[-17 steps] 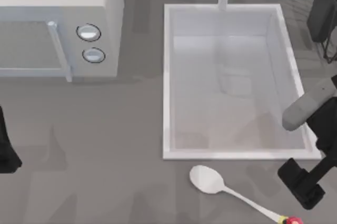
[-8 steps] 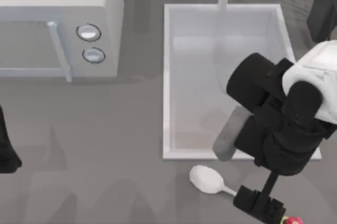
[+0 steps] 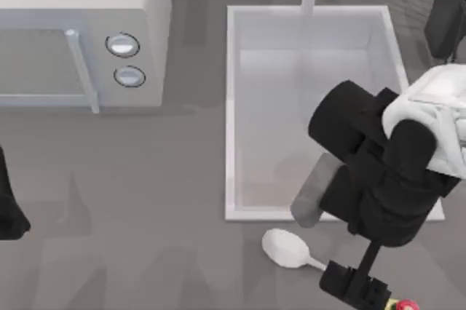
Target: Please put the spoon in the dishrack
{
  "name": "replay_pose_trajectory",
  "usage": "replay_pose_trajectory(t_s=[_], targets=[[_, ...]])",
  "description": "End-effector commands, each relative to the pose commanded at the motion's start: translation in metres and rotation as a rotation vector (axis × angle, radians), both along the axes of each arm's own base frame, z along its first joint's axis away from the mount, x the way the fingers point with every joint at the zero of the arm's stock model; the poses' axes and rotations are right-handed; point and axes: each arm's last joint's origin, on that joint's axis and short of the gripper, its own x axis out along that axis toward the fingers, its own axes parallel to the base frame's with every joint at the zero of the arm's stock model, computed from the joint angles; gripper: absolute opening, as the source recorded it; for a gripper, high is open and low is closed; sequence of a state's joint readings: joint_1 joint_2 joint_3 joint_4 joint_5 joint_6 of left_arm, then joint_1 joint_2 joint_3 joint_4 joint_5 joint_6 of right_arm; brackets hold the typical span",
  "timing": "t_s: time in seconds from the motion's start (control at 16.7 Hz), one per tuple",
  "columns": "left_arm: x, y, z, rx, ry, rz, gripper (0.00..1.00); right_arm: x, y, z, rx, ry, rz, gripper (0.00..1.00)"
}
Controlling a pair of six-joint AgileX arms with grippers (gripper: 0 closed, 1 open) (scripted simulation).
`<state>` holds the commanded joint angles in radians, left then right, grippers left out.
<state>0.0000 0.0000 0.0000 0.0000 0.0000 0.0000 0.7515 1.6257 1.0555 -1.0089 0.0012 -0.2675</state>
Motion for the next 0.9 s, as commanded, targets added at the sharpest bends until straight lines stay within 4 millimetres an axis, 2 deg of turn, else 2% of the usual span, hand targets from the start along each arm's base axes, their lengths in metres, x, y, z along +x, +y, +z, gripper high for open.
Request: replay_pose_trajectory(t_s=[0.48,0.6,0.84,0.9], targets=[[0.0,0.0,0.0,0.0,0.0,0.0,1.0,0.0,0.001,-0.081,0.005,-0.006,0.002,1.0],[0.0,0.0,0.0,0.0,0.0,0.0,1.0,-0.001,0.0,-0.089,0.002,-0.002,0.002,1.0],[0.0,0.0,0.0,0.0,0.0,0.0,1.0,-0.001,0.0,-0.09,0.002,-0.002,0.002,1.0],[0.0,0.0,0.0,0.0,0.0,0.0,1.0,-0.001,0.0,-0.09,0.002,-0.002,0.002,0.92]])
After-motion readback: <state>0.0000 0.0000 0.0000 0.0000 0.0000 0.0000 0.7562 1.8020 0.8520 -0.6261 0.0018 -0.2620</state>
